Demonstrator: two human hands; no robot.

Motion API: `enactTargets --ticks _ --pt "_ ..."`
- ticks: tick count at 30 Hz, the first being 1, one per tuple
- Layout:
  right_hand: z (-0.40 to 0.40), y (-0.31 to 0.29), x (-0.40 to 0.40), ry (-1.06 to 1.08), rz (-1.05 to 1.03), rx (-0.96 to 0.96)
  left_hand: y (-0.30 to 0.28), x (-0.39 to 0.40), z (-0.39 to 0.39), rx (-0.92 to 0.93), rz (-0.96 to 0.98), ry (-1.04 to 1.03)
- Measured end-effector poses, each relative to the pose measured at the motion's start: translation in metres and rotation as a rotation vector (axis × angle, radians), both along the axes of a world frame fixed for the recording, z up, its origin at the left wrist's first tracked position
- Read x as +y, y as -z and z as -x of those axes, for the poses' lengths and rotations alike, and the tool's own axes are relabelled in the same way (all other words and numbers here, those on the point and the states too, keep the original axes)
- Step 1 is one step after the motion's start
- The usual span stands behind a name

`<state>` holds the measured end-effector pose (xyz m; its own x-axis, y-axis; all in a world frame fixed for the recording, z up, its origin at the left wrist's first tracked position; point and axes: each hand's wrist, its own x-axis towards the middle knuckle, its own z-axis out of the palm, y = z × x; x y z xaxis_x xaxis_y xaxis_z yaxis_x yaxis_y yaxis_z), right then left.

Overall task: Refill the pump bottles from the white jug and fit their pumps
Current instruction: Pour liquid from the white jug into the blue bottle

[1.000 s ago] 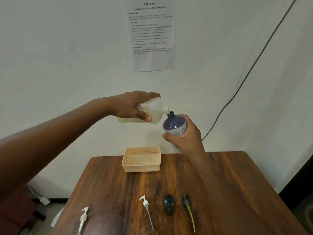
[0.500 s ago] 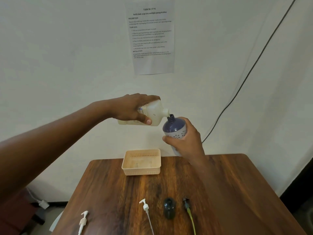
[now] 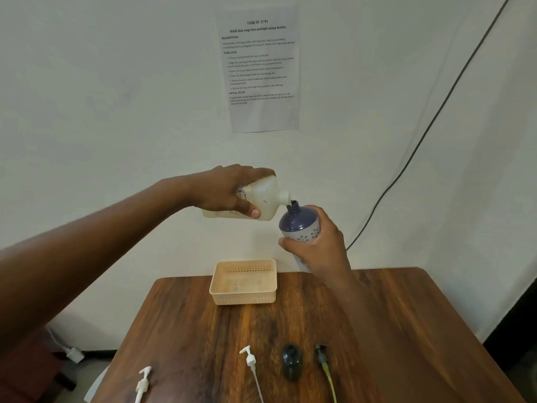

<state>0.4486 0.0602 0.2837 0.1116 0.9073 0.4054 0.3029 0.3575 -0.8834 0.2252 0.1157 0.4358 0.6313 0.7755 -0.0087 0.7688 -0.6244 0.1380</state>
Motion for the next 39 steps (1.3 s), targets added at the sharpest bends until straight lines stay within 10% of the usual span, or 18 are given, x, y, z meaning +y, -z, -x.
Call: enactTargets --ticks 18,39 --pt "0.004 0.002 0.004 -0.015 0.005 0.001 0.002 0.002 0.005 -0.046 0.017 0.021" --pt "0.045 0.002 0.016 -0.053 0.08 0.117 0.096 -0.015 0.075 -0.732 0.261 -0.221"
